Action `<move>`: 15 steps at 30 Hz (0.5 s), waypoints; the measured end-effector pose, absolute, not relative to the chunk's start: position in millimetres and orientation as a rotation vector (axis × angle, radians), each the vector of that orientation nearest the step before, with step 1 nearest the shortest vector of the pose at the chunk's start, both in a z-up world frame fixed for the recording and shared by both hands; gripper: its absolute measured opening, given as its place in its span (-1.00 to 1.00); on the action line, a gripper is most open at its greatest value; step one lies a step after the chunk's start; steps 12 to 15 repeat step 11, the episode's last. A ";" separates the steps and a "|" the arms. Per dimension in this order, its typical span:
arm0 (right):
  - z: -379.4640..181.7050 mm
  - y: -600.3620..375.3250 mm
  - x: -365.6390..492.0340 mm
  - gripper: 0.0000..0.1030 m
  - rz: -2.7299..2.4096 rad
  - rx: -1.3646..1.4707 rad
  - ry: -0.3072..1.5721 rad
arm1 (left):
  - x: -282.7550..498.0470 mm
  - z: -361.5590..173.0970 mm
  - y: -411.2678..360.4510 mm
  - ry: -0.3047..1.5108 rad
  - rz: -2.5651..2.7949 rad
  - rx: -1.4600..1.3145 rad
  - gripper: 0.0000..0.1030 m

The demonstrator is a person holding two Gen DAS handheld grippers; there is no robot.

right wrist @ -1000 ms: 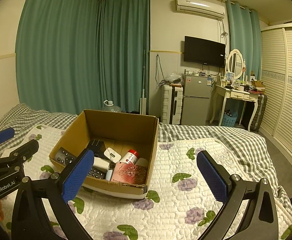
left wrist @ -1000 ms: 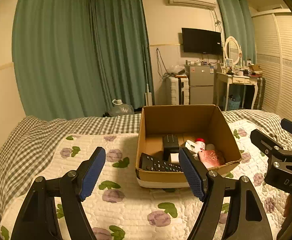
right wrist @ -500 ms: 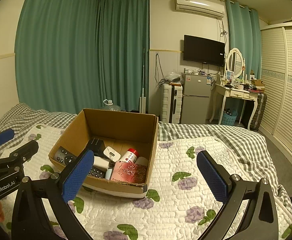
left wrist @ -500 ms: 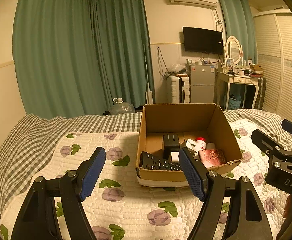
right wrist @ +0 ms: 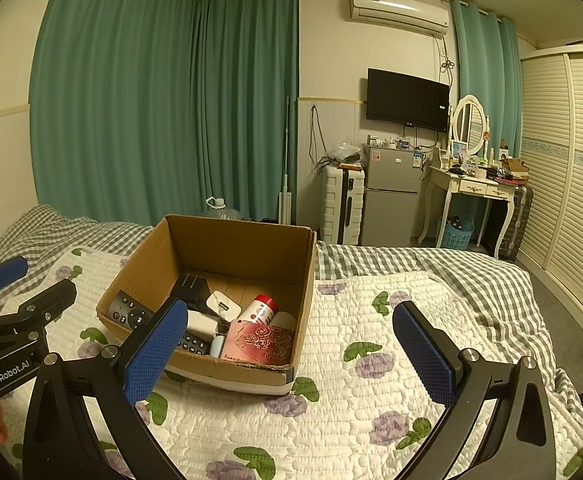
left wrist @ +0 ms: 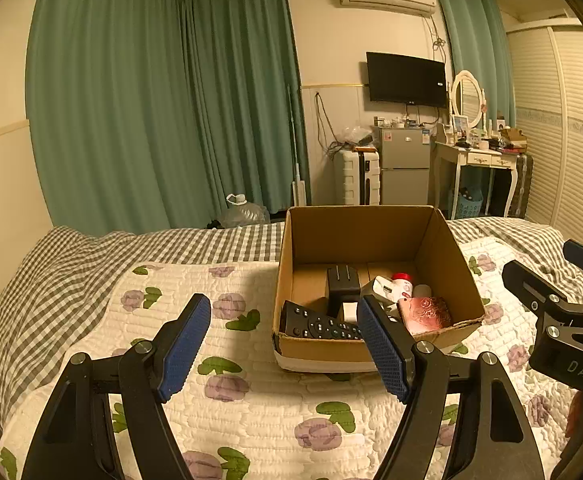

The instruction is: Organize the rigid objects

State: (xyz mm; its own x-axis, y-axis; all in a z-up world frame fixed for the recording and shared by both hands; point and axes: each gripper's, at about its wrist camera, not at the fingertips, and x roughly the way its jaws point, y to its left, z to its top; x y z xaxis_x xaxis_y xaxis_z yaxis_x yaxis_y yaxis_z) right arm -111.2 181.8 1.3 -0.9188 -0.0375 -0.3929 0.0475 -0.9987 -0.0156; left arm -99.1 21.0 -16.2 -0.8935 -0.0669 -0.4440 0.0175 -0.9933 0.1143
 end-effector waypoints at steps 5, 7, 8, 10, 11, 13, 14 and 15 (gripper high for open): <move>0.6 181.9 -111.5 1.00 -3.039 0.625 0.041 | -98.5 -15.8 20.8 -0.163 -3.011 0.716 0.52; -0.2 182.0 -112.2 1.00 -3.041 0.631 0.040 | -98.6 -15.6 20.6 -0.164 -3.009 0.717 0.52; -0.8 182.0 -112.7 1.00 -3.041 0.635 0.040 | -98.8 -15.8 20.3 -0.164 -3.011 0.718 0.52; -1.7 182.8 -113.5 1.00 -3.043 0.643 0.039 | -98.8 -15.9 20.2 -0.163 -3.010 0.715 0.52; -1.9 183.2 -113.7 1.00 -3.043 0.645 0.037 | -98.2 -15.6 20.0 -0.160 -3.013 0.714 0.52; -1.9 183.2 -113.7 1.00 -3.043 0.645 0.037 | -98.2 -15.6 20.0 -0.160 -3.013 0.714 0.52; -1.9 183.2 -113.7 1.00 -3.043 0.645 0.037 | -98.2 -15.6 20.0 -0.160 -3.013 0.714 0.52; -1.9 183.2 -113.7 1.00 -3.043 0.645 0.037 | -98.2 -15.6 20.0 -0.160 -3.013 0.714 0.52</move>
